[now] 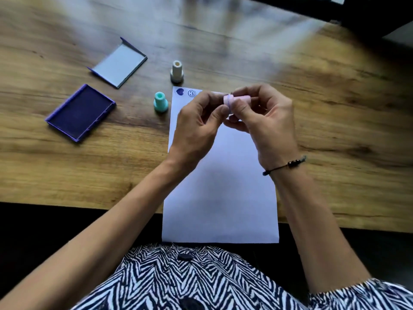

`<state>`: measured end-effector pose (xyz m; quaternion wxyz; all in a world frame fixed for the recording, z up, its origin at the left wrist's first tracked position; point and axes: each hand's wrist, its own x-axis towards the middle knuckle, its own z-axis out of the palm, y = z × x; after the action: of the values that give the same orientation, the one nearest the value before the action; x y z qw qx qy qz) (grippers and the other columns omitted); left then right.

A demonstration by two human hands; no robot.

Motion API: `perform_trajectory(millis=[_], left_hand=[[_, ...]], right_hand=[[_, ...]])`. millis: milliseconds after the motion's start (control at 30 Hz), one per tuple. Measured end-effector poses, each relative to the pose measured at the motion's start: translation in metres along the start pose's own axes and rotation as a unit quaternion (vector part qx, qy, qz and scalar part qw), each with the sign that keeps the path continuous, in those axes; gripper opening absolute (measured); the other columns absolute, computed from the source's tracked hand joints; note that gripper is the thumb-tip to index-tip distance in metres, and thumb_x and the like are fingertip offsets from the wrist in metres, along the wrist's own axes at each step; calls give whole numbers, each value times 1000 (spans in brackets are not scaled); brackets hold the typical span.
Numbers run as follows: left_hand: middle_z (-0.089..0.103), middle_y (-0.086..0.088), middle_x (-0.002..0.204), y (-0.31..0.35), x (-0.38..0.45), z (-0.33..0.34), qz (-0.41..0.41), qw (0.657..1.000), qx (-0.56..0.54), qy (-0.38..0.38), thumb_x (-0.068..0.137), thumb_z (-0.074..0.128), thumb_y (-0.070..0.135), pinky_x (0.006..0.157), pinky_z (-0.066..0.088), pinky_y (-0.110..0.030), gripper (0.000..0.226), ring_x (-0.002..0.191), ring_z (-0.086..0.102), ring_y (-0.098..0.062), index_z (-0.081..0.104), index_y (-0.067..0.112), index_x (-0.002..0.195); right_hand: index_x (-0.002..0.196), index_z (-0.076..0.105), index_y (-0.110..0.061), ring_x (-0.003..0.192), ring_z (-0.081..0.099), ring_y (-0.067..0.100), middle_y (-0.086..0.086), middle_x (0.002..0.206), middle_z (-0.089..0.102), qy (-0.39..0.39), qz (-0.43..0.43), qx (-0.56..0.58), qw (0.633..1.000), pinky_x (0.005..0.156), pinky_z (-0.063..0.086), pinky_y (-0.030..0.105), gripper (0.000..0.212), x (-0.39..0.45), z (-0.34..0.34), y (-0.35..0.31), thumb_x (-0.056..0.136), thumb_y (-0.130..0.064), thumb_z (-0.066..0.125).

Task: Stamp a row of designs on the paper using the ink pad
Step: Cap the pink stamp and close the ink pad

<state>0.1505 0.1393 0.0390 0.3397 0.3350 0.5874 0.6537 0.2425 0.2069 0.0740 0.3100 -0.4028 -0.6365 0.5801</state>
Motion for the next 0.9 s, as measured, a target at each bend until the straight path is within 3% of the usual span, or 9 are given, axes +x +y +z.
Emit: perform_trajectory(millis=[100,200,233,300,367,467,633,767,900], left_hand=[[68,-13,98,3,-1,-18,2,998,46,32,87,53,12,87,52,-50,17,94,66,-27,60,8,103],[70,-6,100,1,-1,-38,-16,984,141,103,86,56,22,86,53,-42,20,93,65,-17,63,14,104],[69,-4,101,-1,-2,-44,-26,979,150,136,86,56,21,88,53,-39,22,94,64,-15,63,15,106],[68,-6,106,-3,-6,-57,-47,970,143,193,86,56,17,90,51,-32,26,95,62,-13,61,12,111],[67,-8,107,-6,-10,-69,-55,962,146,223,85,56,14,90,50,-27,27,94,62,-11,60,11,111],[67,-9,107,-9,-17,-85,-59,956,153,244,85,56,10,91,51,-30,26,94,62,-12,61,10,110],[66,-14,107,-9,-23,-100,-54,951,169,254,84,53,4,93,51,-33,27,96,63,-16,60,8,110],[64,-14,109,3,-13,-115,-30,939,255,228,83,55,5,82,44,-11,28,95,59,-15,59,7,111],[58,-21,117,7,27,-138,-8,898,407,164,81,56,8,95,37,-30,36,109,52,-31,52,0,116]], right_hand=[[72,64,-19,57,64,7,-4,60,64,-29,-15,-44,998,61,60,29,17,7,18,-1,80,-5,69],[75,65,-13,63,66,18,3,64,64,-69,-30,-134,988,64,60,34,9,26,43,4,79,-6,69],[79,65,-9,69,67,24,6,68,67,-73,-55,-187,978,69,59,36,4,35,52,7,78,-6,68],[91,63,-6,84,65,31,12,83,71,-63,-118,-308,942,77,47,32,14,53,70,15,77,-7,65],[100,58,-5,90,61,32,13,92,70,-69,-158,-373,911,73,39,30,22,65,83,20,78,-5,60],[103,55,-5,93,60,35,15,98,70,-97,-197,-445,868,71,41,35,23,75,99,24,79,-6,55],[99,62,-5,89,59,41,20,103,62,-143,-236,-517,811,68,45,37,19,82,117,21,81,-7,56],[102,65,-4,95,59,40,22,107,62,-183,-227,-522,802,77,47,39,22,84,119,12,83,-5,56],[106,64,-6,94,60,37,22,107,63,-162,-237,-487,825,82,49,40,28,76,107,-6,80,-1,56]])
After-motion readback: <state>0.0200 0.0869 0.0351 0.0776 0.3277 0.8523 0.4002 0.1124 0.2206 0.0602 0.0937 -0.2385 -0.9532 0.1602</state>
